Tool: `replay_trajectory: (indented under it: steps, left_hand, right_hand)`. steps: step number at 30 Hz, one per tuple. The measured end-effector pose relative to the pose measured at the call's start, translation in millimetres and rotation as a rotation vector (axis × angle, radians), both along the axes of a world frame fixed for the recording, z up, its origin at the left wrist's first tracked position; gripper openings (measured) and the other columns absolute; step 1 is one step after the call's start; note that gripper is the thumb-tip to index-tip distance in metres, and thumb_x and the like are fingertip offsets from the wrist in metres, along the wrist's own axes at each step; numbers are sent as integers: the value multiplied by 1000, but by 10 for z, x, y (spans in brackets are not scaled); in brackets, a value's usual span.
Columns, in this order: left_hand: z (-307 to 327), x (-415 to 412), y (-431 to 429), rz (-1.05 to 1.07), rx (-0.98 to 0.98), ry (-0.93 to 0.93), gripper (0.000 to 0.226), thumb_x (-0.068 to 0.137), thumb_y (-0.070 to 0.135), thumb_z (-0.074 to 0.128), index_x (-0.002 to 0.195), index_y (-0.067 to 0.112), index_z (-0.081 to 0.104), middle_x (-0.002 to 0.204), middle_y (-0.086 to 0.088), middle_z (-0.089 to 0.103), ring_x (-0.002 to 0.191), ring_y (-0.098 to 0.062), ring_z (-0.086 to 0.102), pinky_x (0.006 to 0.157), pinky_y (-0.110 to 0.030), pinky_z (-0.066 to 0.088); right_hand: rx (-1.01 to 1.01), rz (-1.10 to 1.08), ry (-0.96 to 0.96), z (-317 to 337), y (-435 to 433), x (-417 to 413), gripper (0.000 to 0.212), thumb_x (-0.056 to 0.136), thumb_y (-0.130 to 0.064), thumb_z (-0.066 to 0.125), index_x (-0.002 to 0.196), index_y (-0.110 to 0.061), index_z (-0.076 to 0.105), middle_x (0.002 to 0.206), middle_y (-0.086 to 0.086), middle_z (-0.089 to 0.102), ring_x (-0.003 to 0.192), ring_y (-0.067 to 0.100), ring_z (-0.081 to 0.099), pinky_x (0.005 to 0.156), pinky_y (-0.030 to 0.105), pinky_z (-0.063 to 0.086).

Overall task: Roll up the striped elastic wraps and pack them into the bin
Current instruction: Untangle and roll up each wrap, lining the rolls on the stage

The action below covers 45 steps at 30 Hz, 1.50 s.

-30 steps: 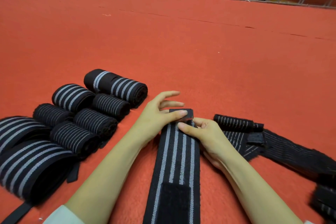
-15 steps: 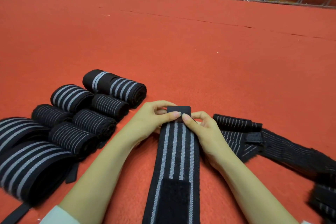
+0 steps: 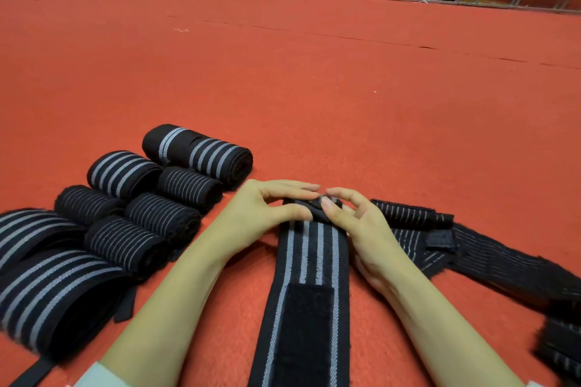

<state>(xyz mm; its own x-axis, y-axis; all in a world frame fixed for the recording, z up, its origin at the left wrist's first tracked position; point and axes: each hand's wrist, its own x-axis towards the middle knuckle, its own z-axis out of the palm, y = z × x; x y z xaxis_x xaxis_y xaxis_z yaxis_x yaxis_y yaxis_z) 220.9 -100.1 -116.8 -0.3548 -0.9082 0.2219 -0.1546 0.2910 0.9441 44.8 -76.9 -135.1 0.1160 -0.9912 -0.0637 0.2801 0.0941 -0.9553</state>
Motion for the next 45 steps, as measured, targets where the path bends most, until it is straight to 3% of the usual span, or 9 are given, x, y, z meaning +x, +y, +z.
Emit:
replay_trajectory:
  steps: [5, 16, 21, 26, 29, 33, 37, 42, 45]
  left_hand:
    - [-28, -31, -1, 33, 181, 56, 46, 82, 18, 69, 126, 24, 60, 117, 5, 66, 99, -2, 66, 80, -20, 54]
    - [-42, -132, 43, 114, 120, 44, 30, 80, 9, 75, 106, 19, 64, 106, -3, 67, 65, -9, 65, 47, -18, 47]
    - [-38, -133, 21, 62, 78, 37, 35, 79, 16, 75, 113, 22, 66, 109, 7, 70, 81, -2, 67, 72, -19, 53]
    - [-43, -172, 44, 82, -51, 46, 29, 75, 1, 77, 96, 21, 71, 92, 15, 70, 74, 2, 63, 62, -11, 47]
    - [-103, -170, 15, 54, -121, -2, 31, 74, 1, 78, 92, 24, 73, 100, 8, 68, 97, -9, 64, 86, -34, 52]
    - [-95, -133, -2, -11, -4, 24, 21, 78, 28, 71, 99, 24, 72, 106, 6, 68, 103, -12, 64, 89, -30, 51]
    - [-112, -152, 14, 9, 306, 49, 57, 75, 64, 67, 111, 20, 62, 106, -3, 68, 98, -17, 65, 94, -50, 49]
    - [-69, -123, 4, 62, 222, 95, 31, 84, 19, 72, 112, 12, 62, 109, -9, 70, 93, -17, 70, 82, -28, 56]
    - [-61, -101, -2, 77, 176, 86, 33, 84, 12, 71, 115, 16, 59, 115, -2, 68, 92, -26, 71, 84, -41, 56]
  right_hand:
    - [-48, -28, -23, -3, -17, -13, 49, 72, -20, 70, 118, -12, 53, 100, 7, 73, 88, 20, 71, 70, 26, 55]
    - [-154, -19, 180, -107, -41, 7, 32, 82, -32, 66, 111, -23, 54, 107, 9, 65, 92, 17, 66, 75, 27, 53]
    - [-189, 2, 184, -114, -34, 1, 24, 89, -20, 63, 111, -21, 53, 107, 12, 64, 92, 16, 65, 74, 27, 53]
    - [-23, -41, -18, -77, -45, 42, 53, 84, -47, 56, 115, -4, 55, 112, 19, 67, 102, 30, 66, 91, 42, 53]
    - [31, -73, -46, -73, -58, 44, 43, 84, -41, 60, 100, -2, 61, 102, 18, 69, 96, 32, 66, 92, 45, 51]
    - [21, -71, -61, -79, -58, 11, 9, 92, -18, 57, 96, -12, 62, 86, 7, 69, 81, 19, 67, 77, 34, 54]
    - [-29, -57, -15, -59, -39, 13, 26, 88, -16, 63, 114, -16, 60, 101, 8, 71, 90, 21, 69, 80, 32, 55]
    - [-19, -59, -36, -53, -40, -25, 37, 86, -12, 65, 122, -16, 56, 109, 11, 70, 97, 22, 70, 76, 26, 56]
    - [-26, 33, 39, -61, -27, 4, 28, 92, -17, 59, 116, -5, 62, 106, 13, 72, 98, 26, 69, 79, 28, 56]
